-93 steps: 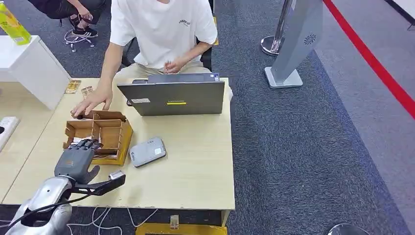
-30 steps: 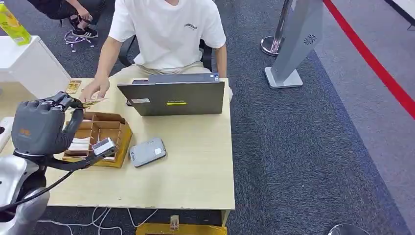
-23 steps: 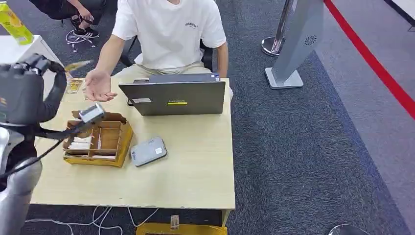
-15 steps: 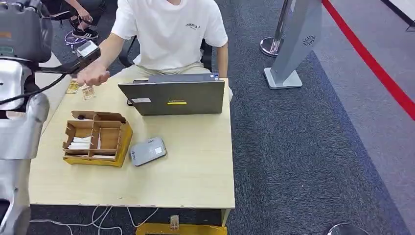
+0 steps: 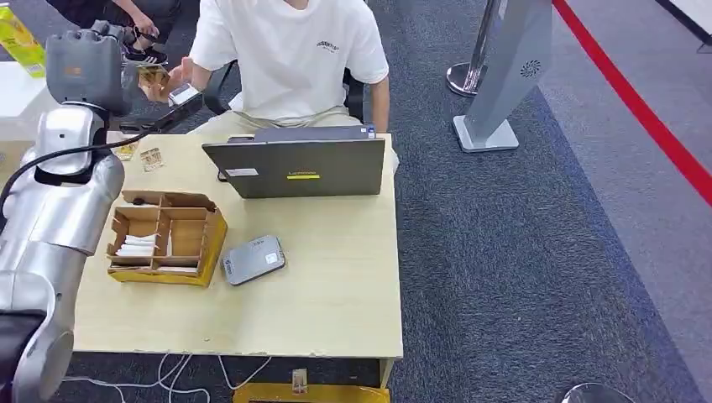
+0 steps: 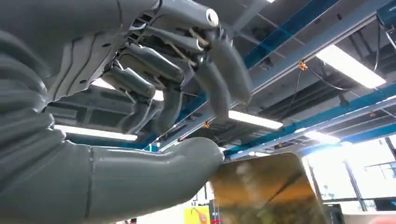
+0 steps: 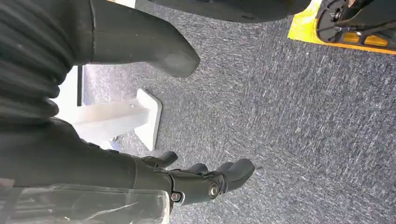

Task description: Pass the card to the sensor for recognition and then transmit it.

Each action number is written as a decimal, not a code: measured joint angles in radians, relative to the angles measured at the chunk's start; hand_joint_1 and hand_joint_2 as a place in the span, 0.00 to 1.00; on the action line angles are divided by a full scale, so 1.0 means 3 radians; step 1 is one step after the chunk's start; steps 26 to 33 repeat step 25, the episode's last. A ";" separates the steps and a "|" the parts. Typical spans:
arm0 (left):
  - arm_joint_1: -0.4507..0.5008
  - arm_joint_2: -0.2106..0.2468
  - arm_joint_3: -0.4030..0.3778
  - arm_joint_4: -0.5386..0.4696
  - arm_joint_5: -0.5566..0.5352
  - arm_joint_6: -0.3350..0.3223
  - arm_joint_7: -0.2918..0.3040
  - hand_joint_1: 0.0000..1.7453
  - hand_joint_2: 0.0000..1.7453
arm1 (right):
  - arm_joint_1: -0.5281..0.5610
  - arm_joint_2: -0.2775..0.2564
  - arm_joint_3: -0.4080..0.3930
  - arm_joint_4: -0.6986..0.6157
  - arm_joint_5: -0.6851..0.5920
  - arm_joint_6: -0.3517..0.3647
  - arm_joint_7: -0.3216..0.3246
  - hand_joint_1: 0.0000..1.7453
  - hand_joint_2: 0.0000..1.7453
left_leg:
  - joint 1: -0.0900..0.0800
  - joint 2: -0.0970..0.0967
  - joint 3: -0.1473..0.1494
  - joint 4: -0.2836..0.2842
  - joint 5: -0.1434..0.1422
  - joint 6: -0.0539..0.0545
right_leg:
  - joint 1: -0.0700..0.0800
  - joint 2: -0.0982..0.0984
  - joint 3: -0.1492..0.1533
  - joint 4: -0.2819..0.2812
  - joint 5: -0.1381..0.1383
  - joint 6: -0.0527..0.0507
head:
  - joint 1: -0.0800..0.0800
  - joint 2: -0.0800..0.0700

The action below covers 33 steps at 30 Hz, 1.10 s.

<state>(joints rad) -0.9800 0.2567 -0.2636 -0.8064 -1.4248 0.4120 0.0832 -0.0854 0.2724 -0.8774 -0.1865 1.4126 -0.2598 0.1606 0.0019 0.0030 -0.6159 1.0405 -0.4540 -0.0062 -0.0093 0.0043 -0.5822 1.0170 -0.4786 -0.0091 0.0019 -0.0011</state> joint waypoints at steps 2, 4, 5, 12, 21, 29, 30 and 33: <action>0.0004 0.0000 0.0000 0.0037 0.0013 0.0037 0.0000 0.00 1.00 | 0.0000 -0.0001 0.0000 0.0000 0.0001 -0.0001 0.0000 0.00 1.00 | 0.0000 0.0000 0.0000 0.0000 0.0000 0.0000 | 0.0000 0.0000 0.0000 0.0000 0.0000 0.0000 | 0.0000 0.0000; 0.0008 0.0000 0.0000 0.0071 0.0020 0.0047 0.0001 0.00 1.00 | 0.0000 -0.0003 0.0000 0.0000 0.0000 0.0000 0.0000 0.00 1.00 | 0.0000 0.0000 0.0000 0.0000 0.0000 0.0000 | 0.0000 0.0000 0.0000 0.0000 0.0000 0.0000 | 0.0001 0.0000; 0.0012 0.0000 0.0000 0.0086 0.0022 0.0049 0.0001 0.00 1.00 | 0.0000 -0.0004 0.0000 0.0000 0.0000 -0.0001 0.0000 0.00 1.00 | 0.0000 0.0000 0.0000 0.0000 0.0000 0.0000 | 0.0000 0.0000 0.0000 0.0000 0.0000 0.0000 | 0.0000 0.0000; 0.0065 0.0005 0.0000 0.0160 0.0056 0.0076 0.0001 0.00 1.00 | 0.0000 -0.0005 0.0000 0.0000 0.0000 -0.0003 0.0000 0.00 1.00 | 0.0000 -0.0001 -0.0002 0.0000 0.0000 0.0000 | 0.0000 -0.0001 0.0001 0.0000 0.0000 0.0000 | 0.0001 0.0000; 0.0080 0.0011 0.0000 0.0191 0.0062 0.0089 0.0001 0.00 1.00 | 0.0001 -0.0008 -0.0001 0.0000 0.0000 -0.0006 0.0000 0.00 1.00 | 0.0000 -0.0002 -0.0002 0.0000 0.0000 0.0000 | 0.0000 -0.0002 0.0001 0.0000 0.0000 0.0000 | 0.0000 0.0000; 0.0083 0.0017 0.0000 0.0193 0.0062 0.0089 0.0001 0.00 1.00 | 0.0001 -0.0008 0.0000 0.0000 0.0000 -0.0006 0.0000 0.00 1.00 | 0.0000 -0.0002 -0.0002 0.0000 0.0000 0.0000 | 0.0000 -0.0002 0.0001 0.0000 0.0000 0.0000 | 0.0001 0.0000; 0.0083 0.0017 0.0000 0.0193 0.0062 0.0089 0.0001 0.00 1.00 | 0.0001 -0.0008 0.0000 0.0000 0.0000 -0.0006 0.0000 0.00 1.00 | 0.0000 -0.0002 -0.0002 0.0000 0.0000 0.0000 | 0.0000 -0.0002 0.0001 0.0000 0.0000 0.0000 | 0.0001 0.0000; 0.0083 0.0017 0.0000 0.0193 0.0062 0.0089 0.0001 0.00 1.00 | 0.0001 -0.0008 0.0000 0.0000 0.0000 -0.0006 0.0000 0.00 1.00 | 0.0000 -0.0002 -0.0002 0.0000 0.0000 0.0000 | 0.0000 -0.0002 0.0001 0.0000 0.0000 0.0000 | 0.0001 0.0000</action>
